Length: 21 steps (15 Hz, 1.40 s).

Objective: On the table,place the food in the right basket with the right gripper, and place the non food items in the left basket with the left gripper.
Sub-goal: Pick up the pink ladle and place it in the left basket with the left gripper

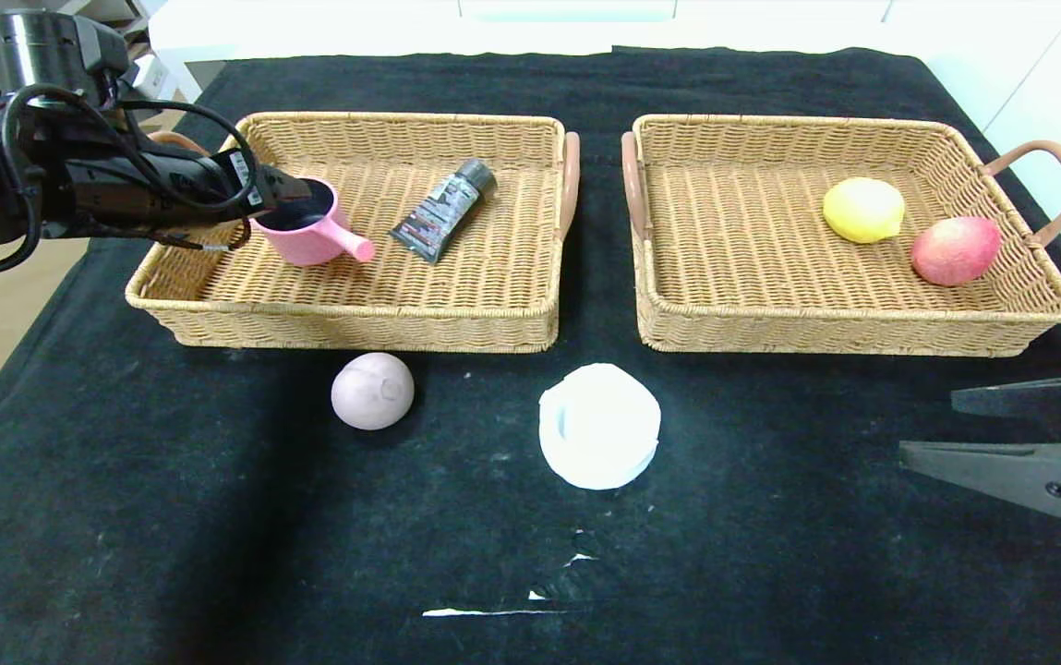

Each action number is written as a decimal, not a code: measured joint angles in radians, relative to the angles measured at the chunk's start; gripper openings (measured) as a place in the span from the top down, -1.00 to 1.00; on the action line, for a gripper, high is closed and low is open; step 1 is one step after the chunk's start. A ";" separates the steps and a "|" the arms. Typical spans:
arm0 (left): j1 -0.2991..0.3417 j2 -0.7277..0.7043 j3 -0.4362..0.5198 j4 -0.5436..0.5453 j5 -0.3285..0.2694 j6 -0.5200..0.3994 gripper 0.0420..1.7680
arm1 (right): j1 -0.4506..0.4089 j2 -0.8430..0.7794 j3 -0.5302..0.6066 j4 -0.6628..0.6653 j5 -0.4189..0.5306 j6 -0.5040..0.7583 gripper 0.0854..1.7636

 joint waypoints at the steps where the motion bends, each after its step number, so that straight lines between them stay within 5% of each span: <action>1: 0.000 0.000 0.000 0.000 0.000 0.000 -0.55 | 0.000 0.000 0.000 0.000 0.000 0.000 -0.94; 12: -0.029 -0.053 0.011 0.018 0.004 0.003 -0.84 | 0.000 0.000 0.001 0.001 -0.001 0.000 -0.94; 21: -0.244 -0.219 0.071 0.282 0.023 0.004 -0.91 | 0.000 -0.004 0.001 0.001 0.000 0.000 -0.94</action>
